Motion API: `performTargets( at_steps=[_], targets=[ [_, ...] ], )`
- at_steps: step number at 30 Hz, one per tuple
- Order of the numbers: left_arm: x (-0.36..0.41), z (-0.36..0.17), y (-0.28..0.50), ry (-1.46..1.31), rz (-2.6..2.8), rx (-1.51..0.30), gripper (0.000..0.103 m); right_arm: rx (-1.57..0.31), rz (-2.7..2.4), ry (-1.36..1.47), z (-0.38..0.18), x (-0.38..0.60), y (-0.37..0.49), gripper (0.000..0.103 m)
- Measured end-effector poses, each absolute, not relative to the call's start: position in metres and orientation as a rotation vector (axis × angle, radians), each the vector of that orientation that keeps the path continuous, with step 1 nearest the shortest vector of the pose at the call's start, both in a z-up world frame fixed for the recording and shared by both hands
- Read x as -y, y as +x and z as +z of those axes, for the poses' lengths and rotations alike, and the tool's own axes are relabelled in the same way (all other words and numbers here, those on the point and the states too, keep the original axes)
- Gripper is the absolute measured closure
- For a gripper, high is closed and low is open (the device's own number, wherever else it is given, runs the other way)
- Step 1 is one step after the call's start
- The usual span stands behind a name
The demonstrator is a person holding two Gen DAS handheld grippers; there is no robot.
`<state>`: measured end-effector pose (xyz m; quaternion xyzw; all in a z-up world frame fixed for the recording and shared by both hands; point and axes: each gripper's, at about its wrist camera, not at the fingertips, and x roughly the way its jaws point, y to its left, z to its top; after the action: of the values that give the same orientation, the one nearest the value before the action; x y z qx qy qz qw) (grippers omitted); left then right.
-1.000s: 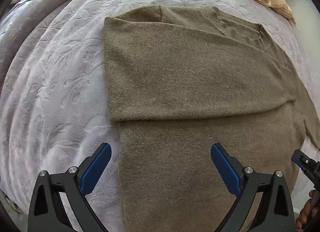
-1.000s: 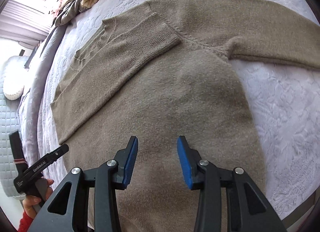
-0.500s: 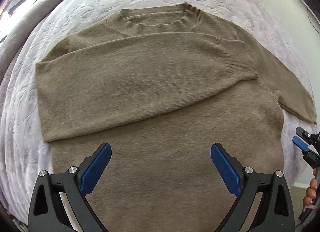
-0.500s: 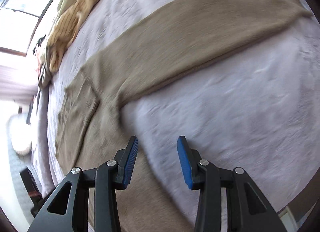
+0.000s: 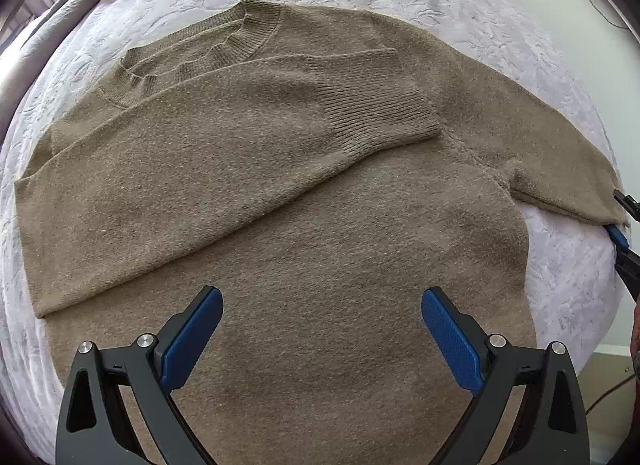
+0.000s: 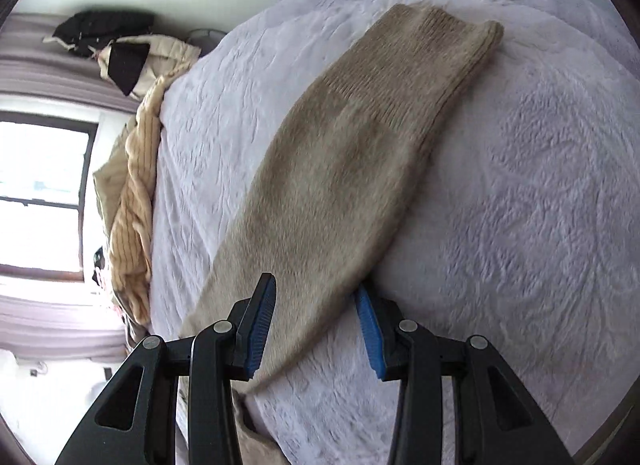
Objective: Fold small clothes
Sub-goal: 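Grasp the other sleeve with the right tool and fold it across the back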
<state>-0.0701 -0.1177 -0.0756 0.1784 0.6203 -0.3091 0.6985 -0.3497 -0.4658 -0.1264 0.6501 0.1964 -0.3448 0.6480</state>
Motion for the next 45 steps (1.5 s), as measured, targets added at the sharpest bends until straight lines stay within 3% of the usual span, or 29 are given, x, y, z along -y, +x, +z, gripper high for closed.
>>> performTargets(
  at_steps=[3,4,5,7,14,25,32,39,40,41,42,45],
  targets=[
    [0.127,-0.075,-0.075,0.372,-0.700,-1.386,0.004,-0.309,-0.738,1.584,-0.137,0.475,-0.356,0.057],
    [0.131,-0.075,-0.073,0.360,-0.705,-1.389,0.004,-0.261,-0.712,1.623,-0.140,0.476,-0.355,0.061],
    [0.134,-0.076,-0.073,0.352,-0.703,-1.391,0.004,-0.206,-0.672,1.664,-0.143,0.477,-0.354,0.077],
    [0.136,-0.074,-0.069,0.344,-0.700,-1.395,0.004,-0.154,-0.595,1.707,-0.145,0.476,-0.345,0.096],
    [0.123,-0.067,-0.041,0.293,-0.666,-1.380,0.004,-0.175,-0.323,1.600,-0.105,0.465,-0.268,0.096],
    [0.010,-0.055,0.028,0.115,-0.532,-1.301,0.004,-0.457,0.073,1.237,-0.031,0.378,-0.066,0.096],
    [-0.036,-0.071,0.055,0.019,-0.444,-1.291,0.004,-0.736,0.239,1.065,-0.063,0.259,0.043,0.096],
    [-0.082,-0.091,0.070,-0.080,-0.460,-1.331,0.004,-1.065,0.115,1.041,-0.153,0.204,0.081,0.089],
    [-0.086,-0.093,0.071,-0.101,-0.468,-1.337,0.004,-1.079,0.083,1.067,-0.161,0.206,0.080,0.077],
    [-0.090,-0.095,0.072,-0.121,-0.476,-1.341,0.004,-1.068,0.061,1.105,-0.165,0.210,0.075,0.058],
    [-0.094,-0.097,0.072,-0.139,-0.486,-1.344,0.004,-1.029,0.047,1.159,-0.165,0.217,0.068,0.054],
    [-0.103,-0.097,0.074,-0.199,-0.528,-1.347,0.004,-0.905,-0.022,1.285,-0.158,0.233,0.038,0.054]
  ],
)
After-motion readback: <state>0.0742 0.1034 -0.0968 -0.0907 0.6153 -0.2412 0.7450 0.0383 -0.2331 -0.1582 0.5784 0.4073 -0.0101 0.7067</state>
